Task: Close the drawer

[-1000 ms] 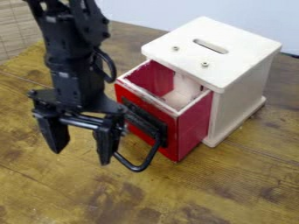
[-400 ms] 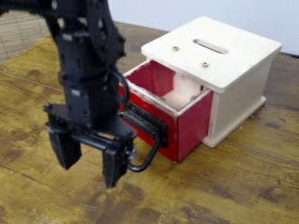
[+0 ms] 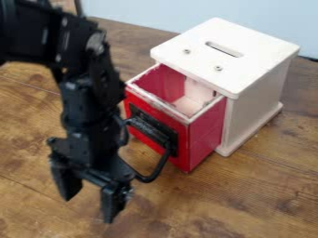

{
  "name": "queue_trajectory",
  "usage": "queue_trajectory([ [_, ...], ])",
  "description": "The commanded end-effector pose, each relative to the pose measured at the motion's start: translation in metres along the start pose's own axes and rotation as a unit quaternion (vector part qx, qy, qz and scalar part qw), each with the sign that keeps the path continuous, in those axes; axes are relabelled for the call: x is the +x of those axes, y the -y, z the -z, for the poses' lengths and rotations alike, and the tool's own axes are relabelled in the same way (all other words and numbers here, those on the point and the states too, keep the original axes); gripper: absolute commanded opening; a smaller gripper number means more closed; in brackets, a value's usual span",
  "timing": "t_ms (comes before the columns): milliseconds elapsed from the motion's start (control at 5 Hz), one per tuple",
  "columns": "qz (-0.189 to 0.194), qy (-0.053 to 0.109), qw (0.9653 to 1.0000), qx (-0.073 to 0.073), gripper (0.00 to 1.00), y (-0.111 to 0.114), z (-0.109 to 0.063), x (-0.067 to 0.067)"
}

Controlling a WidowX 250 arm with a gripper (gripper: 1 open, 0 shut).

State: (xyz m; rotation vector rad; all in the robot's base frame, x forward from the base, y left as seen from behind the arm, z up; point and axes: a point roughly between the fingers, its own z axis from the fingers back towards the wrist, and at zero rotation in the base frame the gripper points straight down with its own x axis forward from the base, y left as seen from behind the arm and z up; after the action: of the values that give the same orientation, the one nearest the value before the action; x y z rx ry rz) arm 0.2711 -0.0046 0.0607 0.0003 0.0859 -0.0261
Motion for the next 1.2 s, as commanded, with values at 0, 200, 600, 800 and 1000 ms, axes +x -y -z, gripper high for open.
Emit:
queue_trajectory([
  [0, 0.005, 0.025, 0.9996, 0.011, 1.00, -0.020, -0.008, 0.007],
  [200, 0.005, 0.031, 0.9994, 0.017, 1.00, -0.017, -0.010, 0.018],
  [600, 0.006, 0.042, 0.9989, 0.020, 1.00, -0.010, -0.018, 0.038],
  [800, -0.005, 0.043, 0.9988, 0.022, 1.00, -0.011, -0.008, 0.043],
  [1000, -0.018, 0.045, 0.9985, 0.024, 1.00, -0.012, -0.004, 0.048],
])
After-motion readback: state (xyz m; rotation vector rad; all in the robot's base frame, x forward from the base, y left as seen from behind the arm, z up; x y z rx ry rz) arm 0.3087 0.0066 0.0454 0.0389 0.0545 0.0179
